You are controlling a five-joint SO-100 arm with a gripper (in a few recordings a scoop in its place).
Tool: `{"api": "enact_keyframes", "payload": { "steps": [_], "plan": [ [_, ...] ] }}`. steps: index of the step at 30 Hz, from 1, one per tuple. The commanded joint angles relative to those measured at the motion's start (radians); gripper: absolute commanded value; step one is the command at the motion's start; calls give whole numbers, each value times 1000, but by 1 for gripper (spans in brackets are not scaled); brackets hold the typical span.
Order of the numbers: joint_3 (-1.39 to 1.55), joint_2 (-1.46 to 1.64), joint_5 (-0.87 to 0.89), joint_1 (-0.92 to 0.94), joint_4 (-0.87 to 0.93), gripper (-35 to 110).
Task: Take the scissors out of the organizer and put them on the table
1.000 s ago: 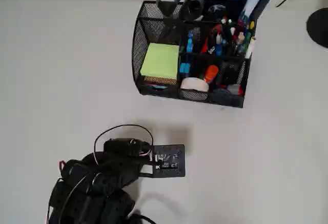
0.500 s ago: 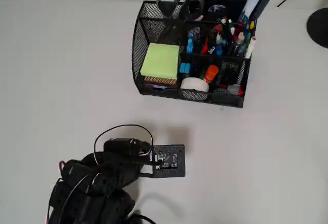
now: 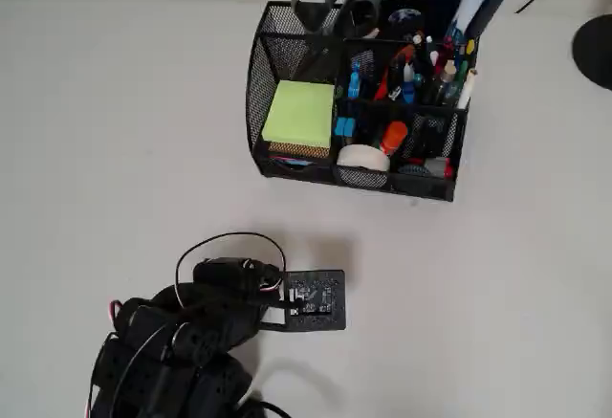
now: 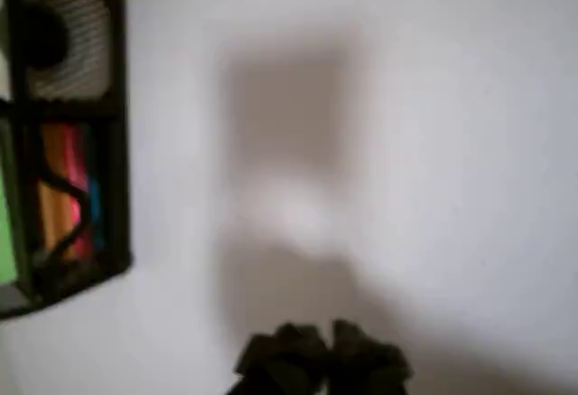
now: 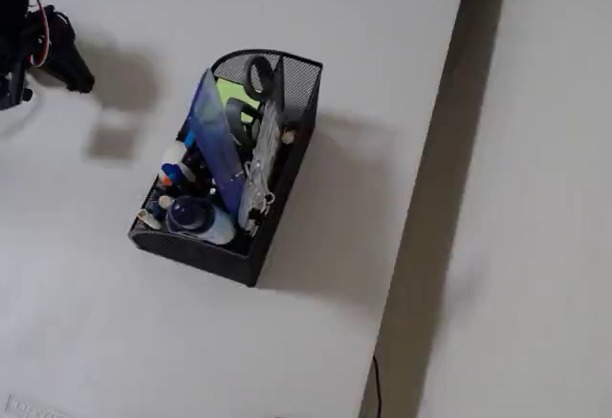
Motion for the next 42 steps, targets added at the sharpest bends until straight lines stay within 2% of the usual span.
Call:
{"api": "enact_keyframes", "payload": {
  "steps": [1, 5, 12, 14, 17, 19, 23, 30, 42],
  "plan": [
    [-6, 5, -14, -14, -2, 0],
    [-6, 5, -26, -25, -2, 1],
    [2, 6, -181, -156, -5, 1],
    [52, 6, -278, -138, -158, 1],
    [58, 6, -278, -74, -325, 6],
    [57, 6, -222, -57, -476, 14],
    [-29, -25, -109, -46, -661, 19],
    [-529, -675, 11, 14, -897, 29],
    [-1267, -1344, 140, 26, -854, 30]
  ]
}}
